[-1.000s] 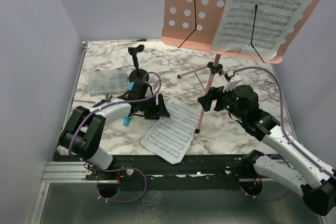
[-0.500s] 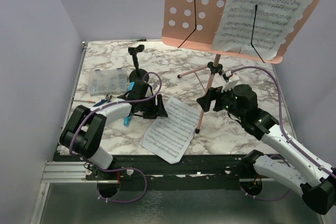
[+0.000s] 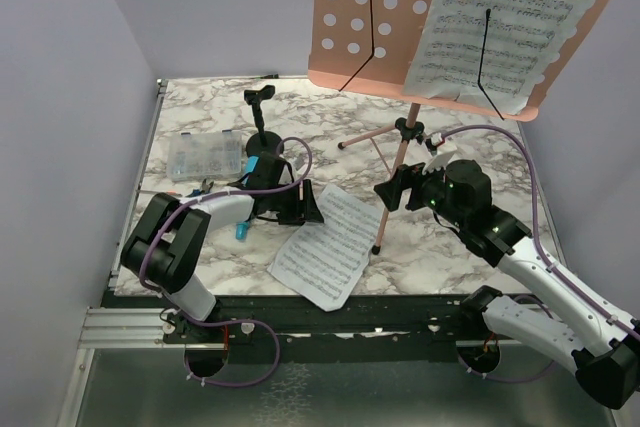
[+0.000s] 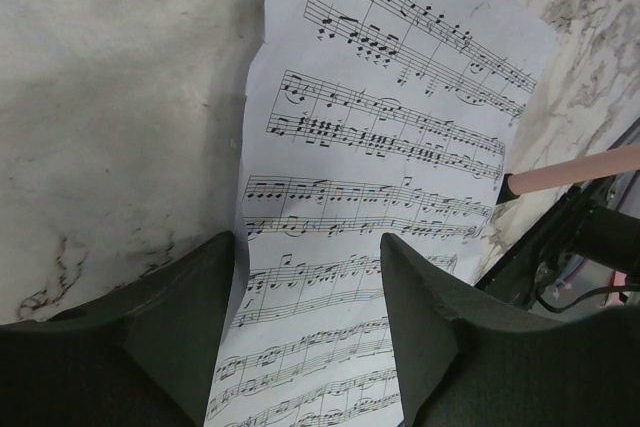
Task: Set up the instrument practice props
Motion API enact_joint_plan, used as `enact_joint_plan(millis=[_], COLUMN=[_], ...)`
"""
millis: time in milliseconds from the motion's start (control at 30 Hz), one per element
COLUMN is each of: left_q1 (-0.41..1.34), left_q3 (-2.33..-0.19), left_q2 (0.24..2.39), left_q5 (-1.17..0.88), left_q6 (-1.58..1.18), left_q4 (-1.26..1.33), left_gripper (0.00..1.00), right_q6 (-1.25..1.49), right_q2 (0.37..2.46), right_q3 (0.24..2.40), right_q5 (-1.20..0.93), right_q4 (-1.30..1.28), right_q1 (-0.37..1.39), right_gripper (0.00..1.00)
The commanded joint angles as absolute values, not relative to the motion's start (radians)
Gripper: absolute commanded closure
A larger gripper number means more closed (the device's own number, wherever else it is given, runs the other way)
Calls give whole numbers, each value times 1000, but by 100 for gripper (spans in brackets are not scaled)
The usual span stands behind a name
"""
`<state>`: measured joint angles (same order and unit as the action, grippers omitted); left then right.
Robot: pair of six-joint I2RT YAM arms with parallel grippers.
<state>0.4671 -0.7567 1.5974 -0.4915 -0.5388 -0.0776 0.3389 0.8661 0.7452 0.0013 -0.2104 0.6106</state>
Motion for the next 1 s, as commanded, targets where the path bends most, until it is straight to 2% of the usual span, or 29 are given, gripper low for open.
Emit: enact_joint_plan(millis=[0, 133, 500, 733, 967], left_q1=[472, 472, 472, 471, 472], left_q3=[-732, -722, -707, -698, -650], left_q2=[1664, 1686, 1658, 1524, 1442], left_q5=[-559, -588, -573, -425, -316], left_q6=[-543, -555, -550, -537, -562], left_q4=[-44, -5, 6, -90, -166], left_gripper=[38, 43, 65, 65, 53], right_q6=[327, 325, 327, 327, 328], right_q2=[873, 874, 879, 884, 897], right_q3=[762, 764, 771, 778, 774], right_q5=[-11, -10, -9, -13, -22], right_q4=[-181, -177, -173, -170, -158], right_q1=[617, 617, 617, 617, 617], right_gripper=[14, 15, 14, 15, 14])
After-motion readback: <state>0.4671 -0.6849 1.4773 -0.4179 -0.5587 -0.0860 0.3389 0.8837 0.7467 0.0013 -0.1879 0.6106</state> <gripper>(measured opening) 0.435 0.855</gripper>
